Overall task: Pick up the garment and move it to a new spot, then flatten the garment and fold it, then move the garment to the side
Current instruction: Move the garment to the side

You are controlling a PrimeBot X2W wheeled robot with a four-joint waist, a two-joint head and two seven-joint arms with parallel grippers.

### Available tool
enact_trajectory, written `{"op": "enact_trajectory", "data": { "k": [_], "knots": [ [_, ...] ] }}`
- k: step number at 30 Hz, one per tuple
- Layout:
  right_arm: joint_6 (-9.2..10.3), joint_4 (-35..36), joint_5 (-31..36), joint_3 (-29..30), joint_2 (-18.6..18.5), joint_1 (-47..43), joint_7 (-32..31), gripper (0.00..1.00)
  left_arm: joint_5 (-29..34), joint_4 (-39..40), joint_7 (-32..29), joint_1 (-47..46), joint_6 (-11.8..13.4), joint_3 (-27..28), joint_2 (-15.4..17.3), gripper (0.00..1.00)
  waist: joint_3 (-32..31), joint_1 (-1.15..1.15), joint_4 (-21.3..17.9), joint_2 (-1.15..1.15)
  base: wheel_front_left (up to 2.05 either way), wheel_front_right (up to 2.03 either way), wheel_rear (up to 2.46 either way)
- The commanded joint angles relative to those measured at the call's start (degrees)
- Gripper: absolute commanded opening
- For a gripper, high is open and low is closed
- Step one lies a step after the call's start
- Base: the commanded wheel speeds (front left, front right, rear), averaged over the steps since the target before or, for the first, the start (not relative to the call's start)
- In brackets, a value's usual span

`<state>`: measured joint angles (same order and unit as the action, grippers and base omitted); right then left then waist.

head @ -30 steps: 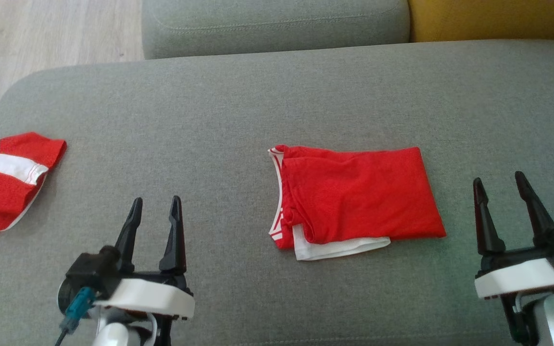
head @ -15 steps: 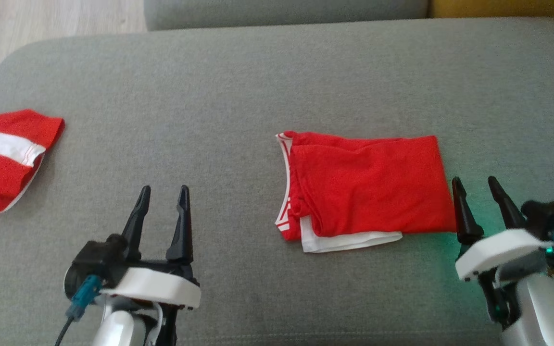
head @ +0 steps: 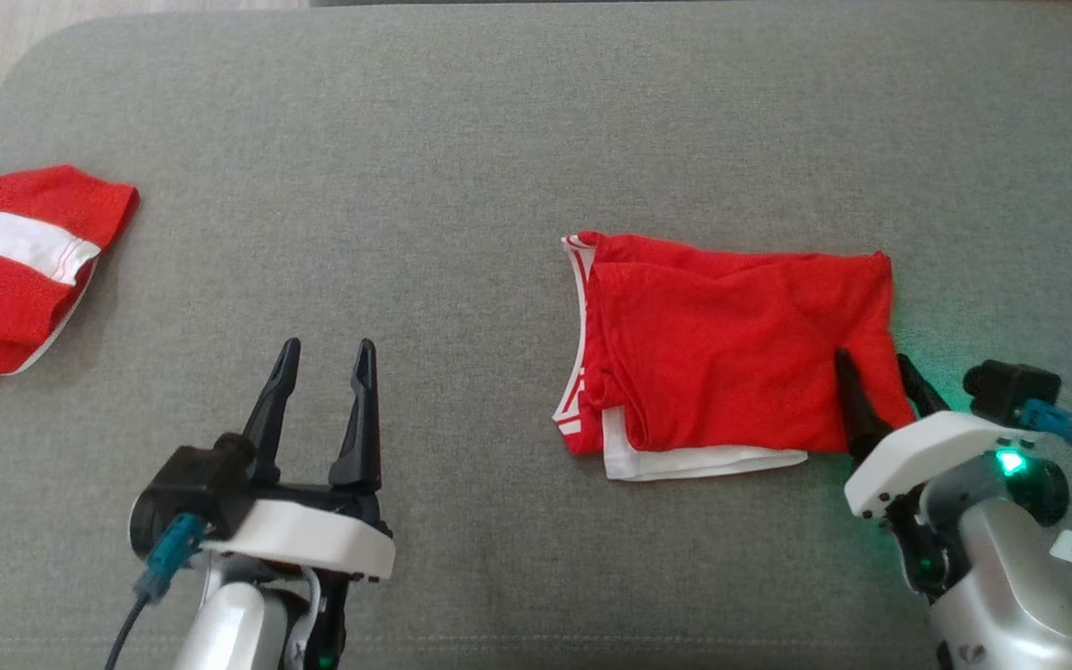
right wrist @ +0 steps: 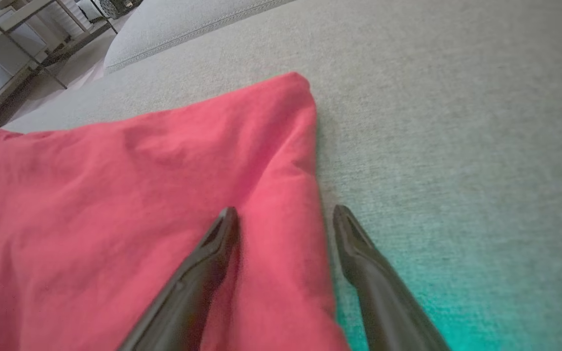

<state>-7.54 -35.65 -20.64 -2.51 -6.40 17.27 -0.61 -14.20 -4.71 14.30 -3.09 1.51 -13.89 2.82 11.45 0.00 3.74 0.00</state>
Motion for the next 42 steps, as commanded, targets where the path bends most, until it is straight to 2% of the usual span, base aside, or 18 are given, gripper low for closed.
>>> {"op": "enact_trajectory", "data": {
  "k": [1,2,8,12,14,15,20,25,28,37,38,39,40,42],
  "knots": [
    [0.05,0.48,-0.74,-2.08,-0.04,1.85,-0.13,0.45,0.62,1.64,0.7,-2.29,-0.04,2.05,0.06,1.0,0.06,0.0,-0.15,0.0,0.0,0.0,0.0],
    [0.05,-0.09,-0.08,-2.83,-0.8,2.3,0.59,0.0,0.67,1.6,0.7,-2.35,-0.02,2.08,0.06,1.0,0.08,0.0,-0.25,0.0,0.0,0.0,0.0],
    [0.05,-0.06,6.6,-6.94,-5.88,6.46,7.61,0.0,0.67,1.69,0.7,-2.56,0.09,2.23,0.06,1.0,0.08,0.0,-2.09,0.0,0.0,0.0,0.0],
    [0.05,2.28,9.01,-10.91,-10.51,10.39,8.51,0.0,0.52,2.14,0.7,-3.25,-0.07,2.52,0.06,1.0,1.19,0.0,-4.23,0.0,0.0,0.0,0.0],
    [0.05,3.2,8.88,-13.32,-13.59,12.44,7.6,0.0,0.83,2.27,0.7,-3.94,-0.39,2.46,0.06,1.0,2.08,0.0,-5.29,0.0,0.0,0.0,0.0],
    [0.05,3.82,7.92,-15.24,-17.05,14.41,6.55,0.0,1.1,2.36,0.7,-4.74,-0.62,2.51,0.06,1.0,3.02,0.0,-6.22,0.0,0.0,0.0,0.0],
    [0.05,2.58,4.31,-15.92,-26.19,18.54,4.69,0.0,1.68,2.72,0.7,-6.85,-1.08,2.88,0.06,1.0,5.73,0.0,-7.84,0.0,0.0,0.0,0.0],
    [0.05,-0.93,1.51,-13.02,-30.88,20.98,4.42,0.0,2.07,2.75,0.7,-8.09,-1.53,3.11,0.06,1.0,7.51,0.0,-8.38,0.0,0.0,0.0,0.0],
    [0.05,-5.58,2.03,-7.92,-31.83,23.23,4.15,0.0,2.3,2.63,0.7,-8.51,-1.85,3.41,0.06,1.0,8.38,0.0,-8.64,0.0,0.0,0.0,0.0],
    [0.05,-13.62,10.92,0.4,-27.04,26.13,4.76,0.0,2.16,2.05,0.7,-8.06,-2.35,3.97,0.06,1.0,7.84,0.0,-7.93,0.0,0.0,0.0,0.0],
    [0.05,-14.09,11.17,1.06,-26.39,26.26,5.04,0.24,2.22,2.05,0.7,-7.93,-2.36,4.18,0.06,1.0,7.69,0.0,-7.84,0.0,0.0,0.0,0.0],
    [0.05,-14.39,11.54,1.53,-25.89,26.31,5.42,0.75,2.27,2.02,0.7,-7.78,-2.35,4.41,0.06,1.0,7.49,0.0,-7.76,0.0,0.0,0.0,0.0],
    [0.05,-15.12,11.61,2.4,-25.42,26.44,5.1,1.0,2.29,1.97,0.7,-7.61,-2.33,4.61,0.06,1.0,7.32,0.0,-7.71,0.0,0.0,0.0,0.0],
    [0.05,-15.29,12.2,3.05,-24.6,26.77,5.64,1.0,2.22,1.78,0.7,-7.26,-2.36,4.88,0.06,1.0,6.87,0.0,-7.63,0.0,0.0,0.0,0.0]
  ]
}}
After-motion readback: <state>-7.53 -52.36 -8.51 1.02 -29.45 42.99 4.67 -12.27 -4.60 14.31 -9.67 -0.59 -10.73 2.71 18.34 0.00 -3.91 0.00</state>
